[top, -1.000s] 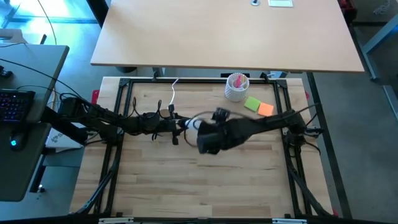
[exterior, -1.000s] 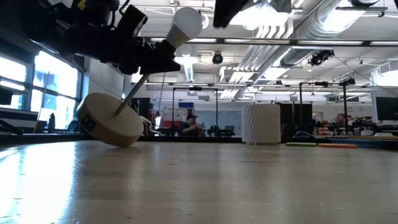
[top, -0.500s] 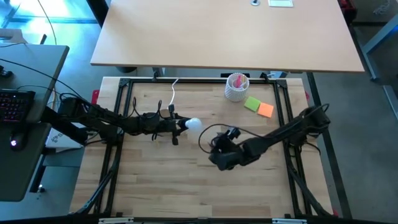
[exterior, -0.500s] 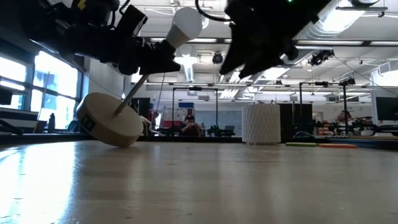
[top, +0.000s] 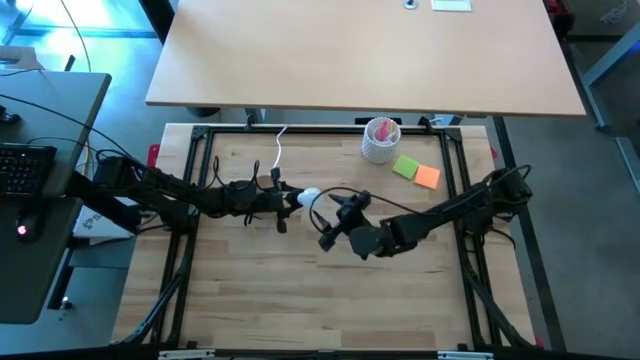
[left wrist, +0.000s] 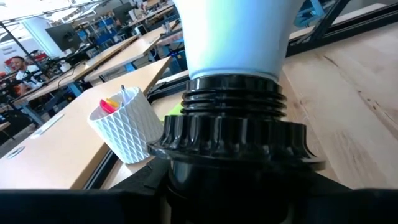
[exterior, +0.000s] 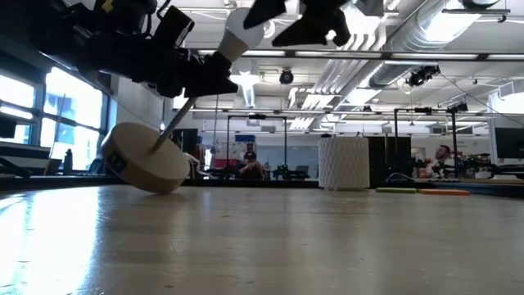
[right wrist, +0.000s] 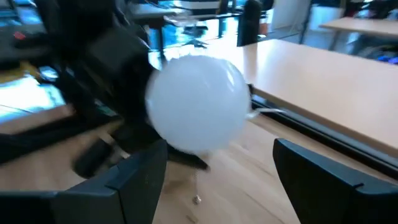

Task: Screw lightbulb
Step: Remove the white lightbulb from the desk lamp

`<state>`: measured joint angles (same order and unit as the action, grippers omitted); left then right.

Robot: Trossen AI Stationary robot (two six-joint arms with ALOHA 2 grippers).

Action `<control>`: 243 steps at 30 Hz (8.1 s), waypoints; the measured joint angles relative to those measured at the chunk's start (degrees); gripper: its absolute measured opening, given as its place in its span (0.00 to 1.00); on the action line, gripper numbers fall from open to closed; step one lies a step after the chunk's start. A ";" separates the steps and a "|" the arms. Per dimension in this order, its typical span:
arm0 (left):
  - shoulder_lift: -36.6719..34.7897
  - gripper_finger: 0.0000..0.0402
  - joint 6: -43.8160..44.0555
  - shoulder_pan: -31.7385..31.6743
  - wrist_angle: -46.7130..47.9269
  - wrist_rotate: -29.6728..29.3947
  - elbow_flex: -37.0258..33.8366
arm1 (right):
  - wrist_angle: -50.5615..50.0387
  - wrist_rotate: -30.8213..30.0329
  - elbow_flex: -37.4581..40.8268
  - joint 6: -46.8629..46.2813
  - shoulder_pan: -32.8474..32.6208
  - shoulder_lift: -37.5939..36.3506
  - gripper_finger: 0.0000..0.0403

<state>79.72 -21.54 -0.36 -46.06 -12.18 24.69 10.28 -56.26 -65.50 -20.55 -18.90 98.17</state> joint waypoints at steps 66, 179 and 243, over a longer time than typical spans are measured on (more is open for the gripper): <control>0.04 0.38 3.00 -0.81 3.36 8.13 -0.02 | -39.83 23.15 -19.17 -18.01 3.74 0.44 0.80; 0.02 0.38 5.54 -1.84 3.71 8.69 0.00 | -29.01 24.75 -26.36 58.28 1.05 5.01 0.55; 0.04 0.06 6.47 -2.14 6.75 16.61 0.00 | -23.89 30.30 -29.99 63.96 3.72 7.61 0.50</control>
<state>79.77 -15.07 -2.50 -39.31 4.43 24.69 -13.61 -25.96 -95.48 43.41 -15.18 105.78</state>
